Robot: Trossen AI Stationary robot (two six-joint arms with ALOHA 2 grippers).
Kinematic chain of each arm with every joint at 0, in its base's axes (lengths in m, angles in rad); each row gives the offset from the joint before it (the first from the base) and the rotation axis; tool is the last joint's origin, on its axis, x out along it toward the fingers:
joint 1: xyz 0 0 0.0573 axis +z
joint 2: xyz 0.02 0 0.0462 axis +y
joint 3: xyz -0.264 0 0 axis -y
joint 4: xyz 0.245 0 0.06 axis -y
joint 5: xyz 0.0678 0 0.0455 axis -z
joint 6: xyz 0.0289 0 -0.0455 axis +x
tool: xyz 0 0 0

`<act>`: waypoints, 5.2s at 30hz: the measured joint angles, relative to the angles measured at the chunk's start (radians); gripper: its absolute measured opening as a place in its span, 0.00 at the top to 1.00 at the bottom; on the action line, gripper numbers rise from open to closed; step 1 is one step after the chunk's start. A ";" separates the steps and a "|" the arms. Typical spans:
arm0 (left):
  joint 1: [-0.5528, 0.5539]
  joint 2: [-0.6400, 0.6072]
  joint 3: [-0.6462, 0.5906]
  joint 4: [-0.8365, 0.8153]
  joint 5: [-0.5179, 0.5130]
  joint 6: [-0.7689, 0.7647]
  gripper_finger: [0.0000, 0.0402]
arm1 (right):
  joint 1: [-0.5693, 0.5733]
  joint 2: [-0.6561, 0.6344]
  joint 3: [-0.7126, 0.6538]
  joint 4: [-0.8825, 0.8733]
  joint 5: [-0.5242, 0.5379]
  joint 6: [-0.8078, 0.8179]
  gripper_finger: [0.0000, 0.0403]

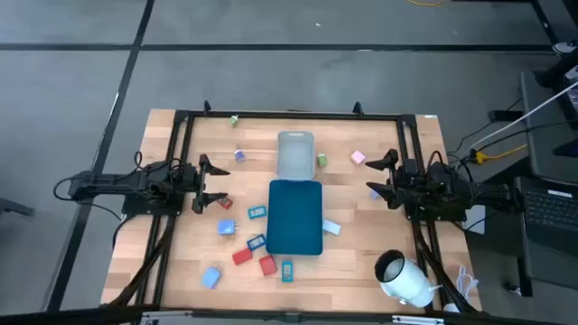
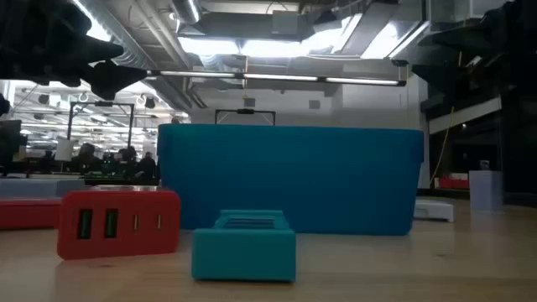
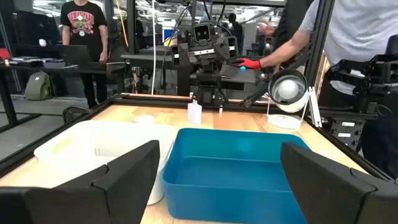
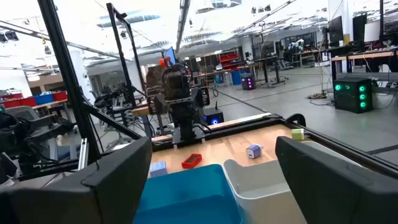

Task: Pick & Place Office items

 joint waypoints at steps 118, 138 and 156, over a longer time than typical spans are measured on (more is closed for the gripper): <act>-0.001 0.868 1.452 -0.446 -0.543 -0.108 0.19 | 0.443 0.945 1.257 0.172 -0.903 -0.345 0.14; 0.000 1.220 1.922 -1.327 -0.609 -0.225 0.19 | 0.414 1.092 1.601 -0.697 0.360 0.128 0.14; 0.012 1.202 1.530 -1.560 -0.326 -0.752 0.19 | 0.311 1.218 1.606 -0.851 0.187 0.477 0.14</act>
